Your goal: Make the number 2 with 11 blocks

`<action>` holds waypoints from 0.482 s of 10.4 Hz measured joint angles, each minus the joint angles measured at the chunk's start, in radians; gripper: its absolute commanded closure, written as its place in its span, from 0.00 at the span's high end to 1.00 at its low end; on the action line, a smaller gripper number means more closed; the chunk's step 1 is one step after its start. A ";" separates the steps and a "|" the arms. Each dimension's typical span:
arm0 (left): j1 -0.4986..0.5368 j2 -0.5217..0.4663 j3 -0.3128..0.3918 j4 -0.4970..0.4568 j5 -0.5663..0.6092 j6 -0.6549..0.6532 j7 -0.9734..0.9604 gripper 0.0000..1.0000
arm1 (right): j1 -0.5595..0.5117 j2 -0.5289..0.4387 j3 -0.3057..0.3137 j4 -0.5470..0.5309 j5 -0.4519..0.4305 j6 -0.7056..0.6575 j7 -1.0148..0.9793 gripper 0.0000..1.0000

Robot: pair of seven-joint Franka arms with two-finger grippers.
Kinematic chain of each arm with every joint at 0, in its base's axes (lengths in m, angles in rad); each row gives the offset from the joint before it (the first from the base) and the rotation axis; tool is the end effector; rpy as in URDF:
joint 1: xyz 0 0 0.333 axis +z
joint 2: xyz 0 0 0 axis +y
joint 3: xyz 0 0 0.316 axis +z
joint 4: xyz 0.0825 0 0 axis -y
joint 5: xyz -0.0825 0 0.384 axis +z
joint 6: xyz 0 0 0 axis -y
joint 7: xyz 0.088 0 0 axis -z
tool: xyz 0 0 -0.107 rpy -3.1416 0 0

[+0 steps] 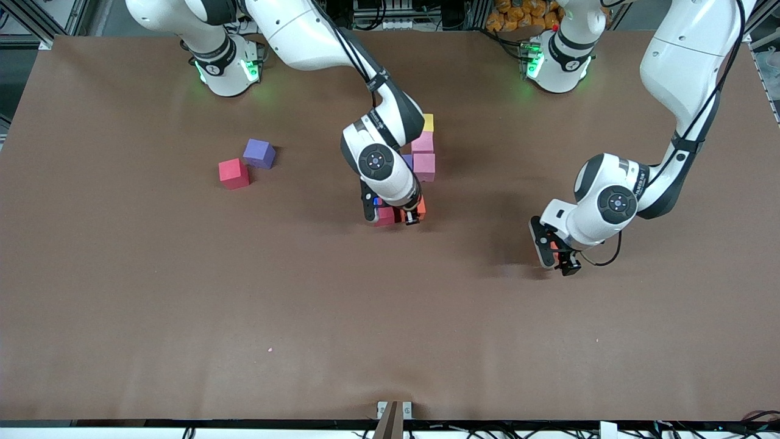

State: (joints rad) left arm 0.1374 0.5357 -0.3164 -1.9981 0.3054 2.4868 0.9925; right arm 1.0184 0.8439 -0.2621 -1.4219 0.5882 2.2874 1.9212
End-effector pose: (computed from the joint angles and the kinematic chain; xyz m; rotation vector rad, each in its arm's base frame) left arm 0.5963 -0.1055 0.1986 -2.4126 1.9809 0.0230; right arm 0.4972 0.5397 0.2092 -2.2439 1.9910 0.3600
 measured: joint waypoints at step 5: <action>0.035 0.000 -0.002 -0.002 0.000 0.000 0.046 1.00 | -0.001 0.001 0.000 -0.023 0.000 0.031 0.016 0.40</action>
State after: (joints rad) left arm 0.1726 0.5357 -0.3181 -2.0000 0.3057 2.4871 1.0386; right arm 1.0179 0.8444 -0.2622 -1.4447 0.5882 2.3181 1.9371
